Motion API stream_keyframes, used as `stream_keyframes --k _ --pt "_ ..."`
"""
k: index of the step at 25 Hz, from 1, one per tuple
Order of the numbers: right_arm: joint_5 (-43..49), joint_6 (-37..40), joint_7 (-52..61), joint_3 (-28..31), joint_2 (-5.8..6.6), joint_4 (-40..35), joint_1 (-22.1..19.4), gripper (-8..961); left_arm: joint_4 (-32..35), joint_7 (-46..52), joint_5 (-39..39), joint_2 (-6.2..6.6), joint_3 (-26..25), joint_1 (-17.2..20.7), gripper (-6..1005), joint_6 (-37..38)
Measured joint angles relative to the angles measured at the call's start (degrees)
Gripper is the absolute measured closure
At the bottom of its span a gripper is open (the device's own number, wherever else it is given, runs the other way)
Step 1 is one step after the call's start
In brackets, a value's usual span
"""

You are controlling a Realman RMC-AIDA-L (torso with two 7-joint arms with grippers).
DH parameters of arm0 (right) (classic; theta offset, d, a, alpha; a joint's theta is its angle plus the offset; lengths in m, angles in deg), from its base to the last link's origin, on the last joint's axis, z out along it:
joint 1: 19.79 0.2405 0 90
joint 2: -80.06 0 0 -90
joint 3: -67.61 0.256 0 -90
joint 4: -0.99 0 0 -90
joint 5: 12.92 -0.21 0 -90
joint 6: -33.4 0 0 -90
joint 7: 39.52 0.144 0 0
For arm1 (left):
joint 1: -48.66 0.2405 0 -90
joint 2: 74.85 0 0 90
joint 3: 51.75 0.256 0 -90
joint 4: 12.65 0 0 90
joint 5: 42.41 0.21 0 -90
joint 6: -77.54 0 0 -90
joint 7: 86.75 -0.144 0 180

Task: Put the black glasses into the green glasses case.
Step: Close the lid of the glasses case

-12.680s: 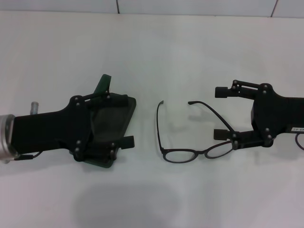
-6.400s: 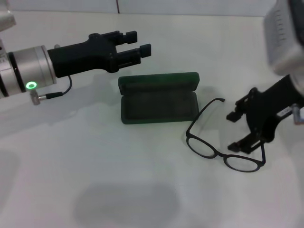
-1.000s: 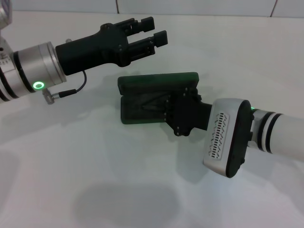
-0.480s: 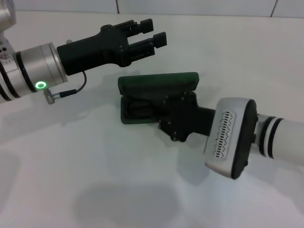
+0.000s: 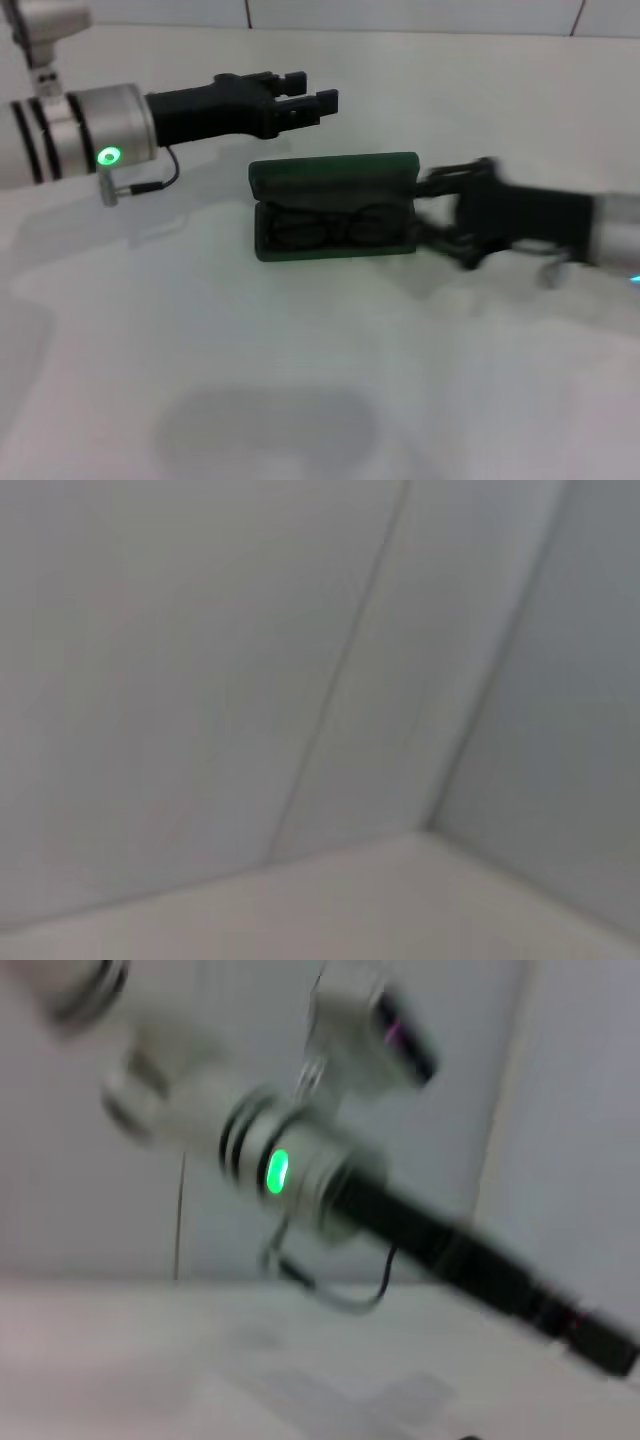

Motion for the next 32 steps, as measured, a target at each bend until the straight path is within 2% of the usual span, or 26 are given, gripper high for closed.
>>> stream_keyframes --k 1,3,6,8,11,16,23,26,32 --pt "0.4 6.9 3.8 4.2 1.33 4.1 1.1 639 0.0 0.6 0.9 -0.1 0.0 -0.9 366 -1.6" --pt "0.8 17.7 6.7 12.2 3.16 14.9 4.2 634 0.1 1.8 3.1 -0.53 0.0 -3.0 366 -5.7" --pt "0.8 24.9 6.7 19.7 4.7 26.1 7.2 626 0.5 3.6 6.7 -1.27 0.0 -5.5 366 -11.0" --pt "0.8 25.7 6.6 22.4 5.27 29.3 6.6 621 0.5 4.7 9.7 -1.74 0.0 -6.9 366 -13.3" --pt "0.9 24.5 6.0 24.2 4.95 27.8 4.5 613 0.7 6.8 14.3 -1.97 0.0 -8.3 367 -15.4" --pt "1.5 23.6 5.8 24.4 4.51 25.7 3.6 464 0.7 7.4 15.8 -1.99 0.0 -8.5 367 -15.8" --pt "2.3 22.8 5.8 24.7 4.55 25.2 3.6 445 0.7 6.2 16.4 -1.98 0.0 -8.2 367 -14.7" --pt "2.6 21.9 5.8 24.7 4.53 24.8 3.7 437 1.9 0.8 16.2 -2.02 -0.1 -6.3 367 -12.1" --pt "2.7 19.7 6.0 24.7 4.43 24.6 4.1 420 4.4 -6.2 16.6 -2.14 -0.1 -3.9 367 -11.7"
